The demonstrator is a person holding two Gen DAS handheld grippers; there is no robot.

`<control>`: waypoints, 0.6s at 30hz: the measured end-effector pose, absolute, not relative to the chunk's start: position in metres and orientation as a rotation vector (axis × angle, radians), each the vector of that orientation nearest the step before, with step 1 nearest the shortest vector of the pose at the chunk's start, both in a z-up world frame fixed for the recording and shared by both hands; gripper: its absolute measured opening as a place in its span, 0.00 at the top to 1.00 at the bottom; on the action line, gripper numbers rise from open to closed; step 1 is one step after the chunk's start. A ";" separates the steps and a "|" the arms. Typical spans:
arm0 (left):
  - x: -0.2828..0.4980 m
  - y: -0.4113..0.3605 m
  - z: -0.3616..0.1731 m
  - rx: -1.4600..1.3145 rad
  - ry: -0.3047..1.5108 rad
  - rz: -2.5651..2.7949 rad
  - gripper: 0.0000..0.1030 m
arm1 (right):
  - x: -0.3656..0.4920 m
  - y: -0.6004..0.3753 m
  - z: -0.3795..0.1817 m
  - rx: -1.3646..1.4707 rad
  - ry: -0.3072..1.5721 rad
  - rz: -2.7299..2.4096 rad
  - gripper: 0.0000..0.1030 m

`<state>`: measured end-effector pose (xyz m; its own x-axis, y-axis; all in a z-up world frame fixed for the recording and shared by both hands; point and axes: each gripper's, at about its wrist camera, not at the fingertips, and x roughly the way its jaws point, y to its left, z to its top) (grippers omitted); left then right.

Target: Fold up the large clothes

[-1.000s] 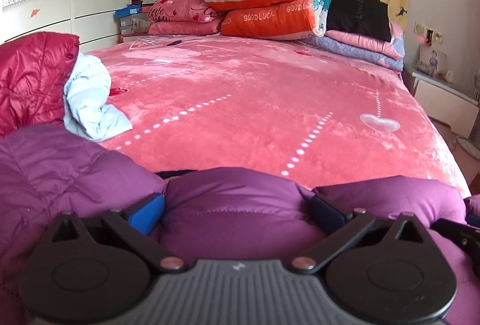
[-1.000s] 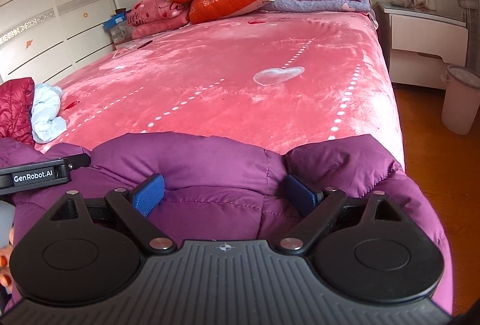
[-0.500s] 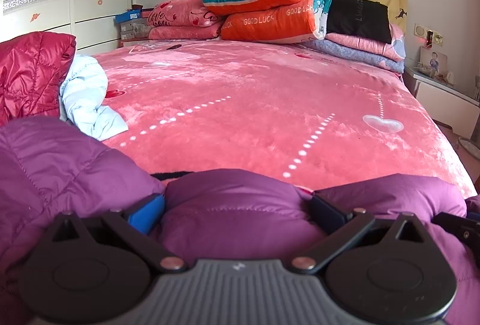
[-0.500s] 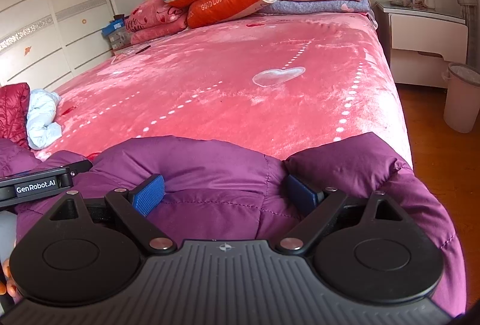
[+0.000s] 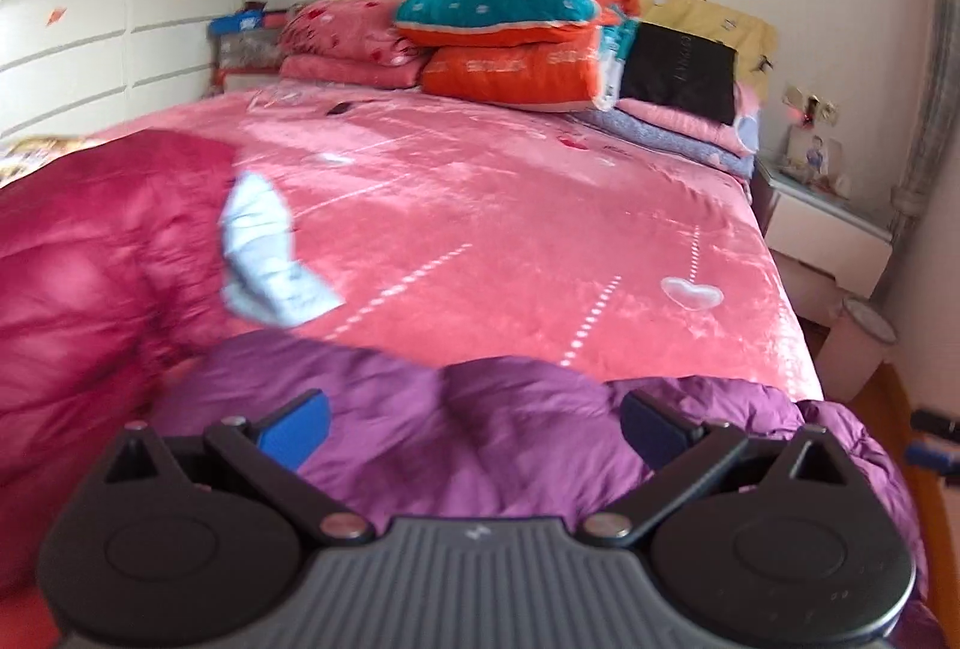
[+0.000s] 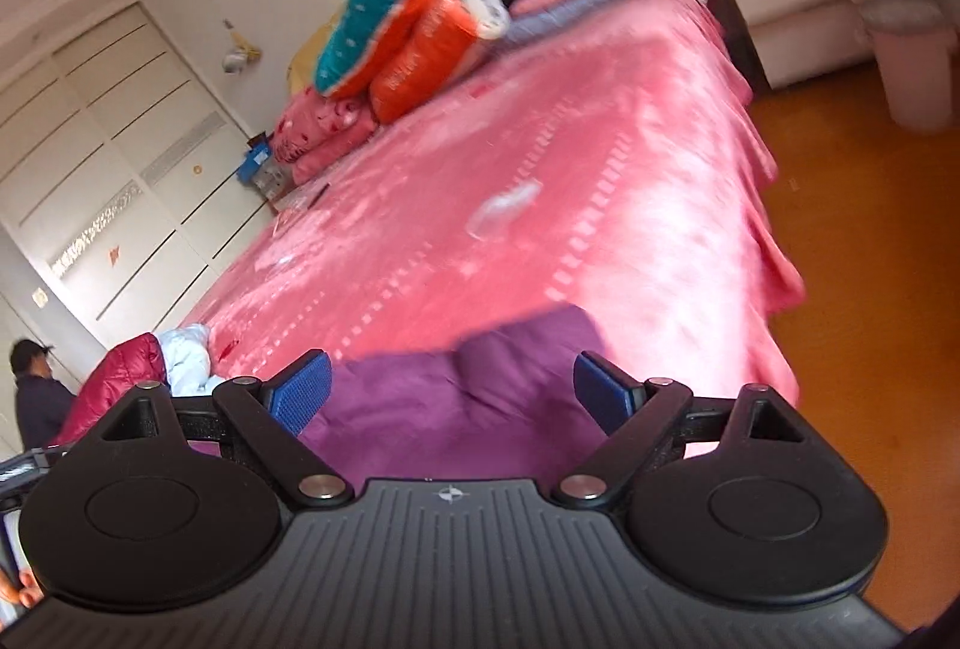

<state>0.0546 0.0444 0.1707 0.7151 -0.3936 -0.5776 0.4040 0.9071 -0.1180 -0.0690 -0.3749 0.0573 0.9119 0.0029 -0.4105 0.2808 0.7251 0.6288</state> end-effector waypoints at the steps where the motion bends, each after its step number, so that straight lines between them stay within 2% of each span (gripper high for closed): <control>1: 0.052 0.060 0.174 -0.006 0.642 -0.444 0.01 | -0.078 -0.383 0.050 0.785 0.419 -0.155 0.00; 5: 0.042 0.120 0.175 -0.117 0.622 -0.453 0.01 | -0.109 -0.400 0.018 0.934 0.443 -0.135 0.00; 10: 0.041 0.179 0.148 -0.243 0.651 -0.381 0.01 | -0.119 -0.397 -0.009 1.035 0.478 -0.094 0.00; 18: 0.059 0.205 0.114 -0.373 0.738 -0.458 0.01 | -0.097 -0.368 -0.015 1.077 0.522 0.009 0.00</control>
<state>0.0587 0.2048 0.1138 0.6503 -0.5200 -0.5538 0.2650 0.8385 -0.4762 -0.0970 -0.3684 -0.0153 0.8792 0.2561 -0.4019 0.2421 0.4863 0.8396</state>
